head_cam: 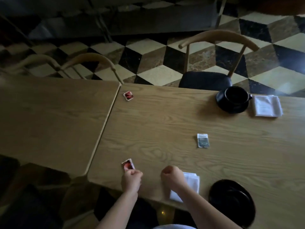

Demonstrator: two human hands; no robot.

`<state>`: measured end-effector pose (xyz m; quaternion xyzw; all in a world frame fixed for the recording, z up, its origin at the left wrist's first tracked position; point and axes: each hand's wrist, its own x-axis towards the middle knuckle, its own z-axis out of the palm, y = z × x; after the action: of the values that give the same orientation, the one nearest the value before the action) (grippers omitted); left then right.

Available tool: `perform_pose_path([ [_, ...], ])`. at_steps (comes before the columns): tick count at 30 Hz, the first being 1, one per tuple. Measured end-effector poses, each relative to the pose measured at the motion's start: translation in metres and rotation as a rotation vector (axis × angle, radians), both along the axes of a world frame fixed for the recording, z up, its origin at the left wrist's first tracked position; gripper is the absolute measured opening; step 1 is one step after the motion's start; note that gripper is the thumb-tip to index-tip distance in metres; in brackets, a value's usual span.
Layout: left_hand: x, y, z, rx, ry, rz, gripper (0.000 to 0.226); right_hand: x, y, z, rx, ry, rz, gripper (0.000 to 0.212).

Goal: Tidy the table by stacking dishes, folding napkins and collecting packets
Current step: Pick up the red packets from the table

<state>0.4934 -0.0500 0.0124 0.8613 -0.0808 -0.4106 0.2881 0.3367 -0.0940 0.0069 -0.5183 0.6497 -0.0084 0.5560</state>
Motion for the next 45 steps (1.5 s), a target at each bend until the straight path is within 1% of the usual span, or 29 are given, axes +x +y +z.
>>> perform_pose_path([
  [2, 0.047, 0.005, -0.008, 0.046, -0.019, 0.050, 0.009, 0.045, 0.005, -0.004, 0.036, -0.005, 0.007, 0.015],
  [4, 0.082, 0.006, -0.012, 0.067, -0.005, 0.022, 0.011, 0.091, 0.007, -0.009, 0.021, 0.032, 0.022, 0.018],
  [5, 0.095, 0.004, -0.012, 0.064, 0.013, 0.006, 0.014, 0.111, 0.007, -0.011, -0.001, 0.070, 0.040, 0.025],
  [6, 0.101, 0.001, -0.012, 0.057, 0.039, 0.008, 0.022, 0.125, 0.006, -0.012, -0.022, 0.106, 0.028, 0.031],
  [7, 0.108, -0.003, -0.011, 0.043, 0.080, 0.025, 0.024, 0.141, 0.005, -0.014, -0.033, 0.134, -0.002, 0.034],
  [8, 0.113, -0.008, -0.013, 0.033, 0.118, 0.034, 0.018, 0.154, 0.004, -0.016, -0.040, 0.159, -0.041, 0.035],
  [10, 0.118, -0.017, -0.016, 0.041, 0.194, 0.030, 0.017, 0.173, 0.001, -0.022, -0.037, 0.201, -0.095, 0.034],
  [11, 0.117, -0.022, -0.013, 0.029, 0.231, 0.010, 0.011, 0.178, 0.000, -0.025, -0.023, 0.220, -0.096, 0.033],
  [13, 0.119, -0.033, -0.006, 0.001, 0.301, 0.021, 0.015, 0.188, -0.005, -0.026, 0.011, 0.266, -0.071, 0.029],
  [15, 0.118, -0.044, 0.002, 0.013, 0.378, 0.052, 0.009, 0.192, -0.010, -0.024, 0.049, 0.275, -0.058, 0.024],
  [16, 0.120, -0.048, 0.005, 0.012, 0.417, 0.055, 0.014, 0.192, -0.013, -0.023, 0.056, 0.260, -0.061, 0.022],
  [18, 0.131, -0.056, 0.000, -0.001, 0.501, 0.030, 0.026, 0.191, -0.023, -0.021, 0.056, 0.193, -0.077, 0.027],
  [20, 0.144, -0.067, -0.004, -0.005, 0.538, -0.008, 0.020, 0.189, -0.039, -0.016, 0.067, 0.083, -0.115, 0.034],
  [22, 0.154, -0.079, -0.006, -0.037, 0.523, -0.026, 0.005, 0.188, -0.063, -0.011, 0.057, 0.017, -0.110, 0.032],
  [23, 0.159, -0.087, -0.005, -0.054, 0.530, -0.033, 0.002, 0.189, -0.077, -0.008, 0.050, 0.010, -0.083, 0.030],
  [25, 0.167, -0.107, -0.004, -0.099, 0.582, -0.008, 0.002, 0.194, -0.109, -0.002, 0.062, -0.004, -0.020, 0.023],
  [26, 0.170, -0.117, -0.001, -0.128, 0.601, 0.028, 0.006, 0.197, -0.126, 0.003, 0.099, -0.032, 0.002, 0.019],
  [28, 0.179, -0.143, 0.002, -0.159, 0.598, 0.111, 0.009, 0.202, -0.170, 0.007, 0.194, -0.107, 0.005, 0.019],
  [29, 0.185, -0.154, 0.000, -0.172, 0.583, 0.142, 0.009, 0.206, -0.195, 0.007, 0.209, -0.127, 0.008, 0.020],
  [30, 0.190, -0.165, 0.000, -0.193, 0.585, 0.169, 0.008, 0.210, -0.222, 0.005, 0.190, -0.119, 0.013, 0.018],
  [32, 0.199, -0.184, 0.002, -0.225, 0.630, 0.268, 0.016, 0.223, -0.278, -0.002, 0.071, -0.039, 0.008, 0.018],
  [34, 0.206, -0.200, 0.001, -0.251, 0.658, 0.352, 0.023, 0.241, -0.329, -0.012, -0.165, 0.144, 0.036, 0.025],
  [36, 0.212, -0.209, -0.001, -0.258, 0.637, 0.383, 0.022, 0.258, -0.360, -0.021, -0.355, 0.286, 0.045, 0.030],
  [37, 0.214, -0.213, -0.004, -0.255, 0.620, 0.384, 0.019, 0.264, -0.370, -0.027, -0.382, 0.304, 0.031, 0.034],
  [39, 0.219, -0.216, -0.005, -0.256, 0.608, 0.381, 0.015, 0.271, -0.379, -0.040, -0.370, 0.355, 0.055, 0.041],
  [41, 0.223, -0.216, -0.008, -0.260, 0.616, 0.376, 0.013, 0.274, -0.379, -0.050, -0.349, 0.399, 0.084, 0.041],
  [43, 0.224, -0.211, -0.009, -0.241, 0.606, 0.367, 0.012, 0.274, -0.373, -0.052, -0.360, 0.381, 0.073, 0.035],
  [45, 0.223, -0.202, -0.010, -0.224, 0.605, 0.363, 0.012, 0.269, -0.360, -0.047, -0.324, 0.308, 0.069, 0.031],
])
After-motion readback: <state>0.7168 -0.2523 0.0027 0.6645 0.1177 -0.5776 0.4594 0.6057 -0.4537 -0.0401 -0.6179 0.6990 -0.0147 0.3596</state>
